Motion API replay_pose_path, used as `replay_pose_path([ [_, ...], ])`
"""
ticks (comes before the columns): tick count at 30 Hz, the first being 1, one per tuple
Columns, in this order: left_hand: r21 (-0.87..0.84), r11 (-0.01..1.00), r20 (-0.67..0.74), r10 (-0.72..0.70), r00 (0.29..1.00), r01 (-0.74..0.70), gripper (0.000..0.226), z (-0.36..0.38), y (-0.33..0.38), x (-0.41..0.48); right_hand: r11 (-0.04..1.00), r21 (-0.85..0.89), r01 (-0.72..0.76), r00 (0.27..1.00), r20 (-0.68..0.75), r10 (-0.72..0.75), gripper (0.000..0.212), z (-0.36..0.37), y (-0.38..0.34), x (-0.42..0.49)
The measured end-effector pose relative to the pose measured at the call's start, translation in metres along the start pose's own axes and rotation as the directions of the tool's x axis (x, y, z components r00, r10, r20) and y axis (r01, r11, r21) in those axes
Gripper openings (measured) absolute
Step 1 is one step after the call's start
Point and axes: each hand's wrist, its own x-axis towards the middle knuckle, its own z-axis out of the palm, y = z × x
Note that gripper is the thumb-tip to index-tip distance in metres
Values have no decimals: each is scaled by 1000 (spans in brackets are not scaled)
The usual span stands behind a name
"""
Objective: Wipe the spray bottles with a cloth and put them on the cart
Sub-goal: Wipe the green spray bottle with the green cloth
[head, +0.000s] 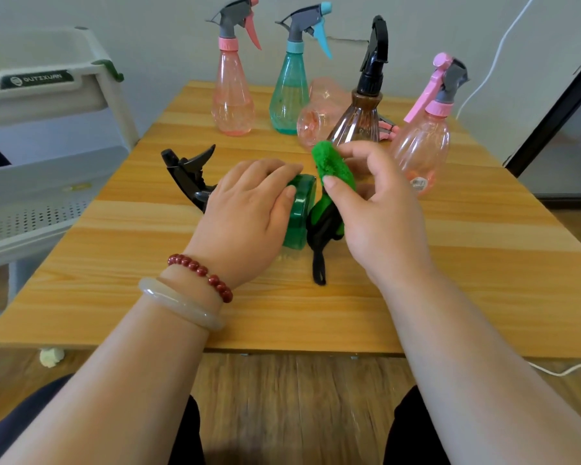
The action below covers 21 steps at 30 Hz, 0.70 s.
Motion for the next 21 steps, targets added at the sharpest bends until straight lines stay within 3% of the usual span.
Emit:
replay_pose_path([
  [4, -1, 1000, 18, -20, 1000, 20, 60, 1, -2, 1, 999, -23, -27, 998, 61, 29, 23, 6, 4, -1],
  [9, -25, 999, 42, -45, 998, 46, 53, -1, -2, 3, 991, 100, -83, 971, 231, 58, 30, -7, 2, 2],
  [15, 12, 998, 41, -59, 997, 59, 52, 0, 1, 3, 995, 91, -50, 997, 66, 44, 28, 2, 9, 2],
  [19, -6, 998, 46, -65, 997, 66, 52, -3, 0, 3, 991, 105, -80, 952, 302, 45, 33, -13, 4, 5],
  [21, -8, 998, 45, -66, 997, 67, 52, -3, 1, 3, 996, 69, -62, 959, 282, 40, 32, -12, 4, 6],
])
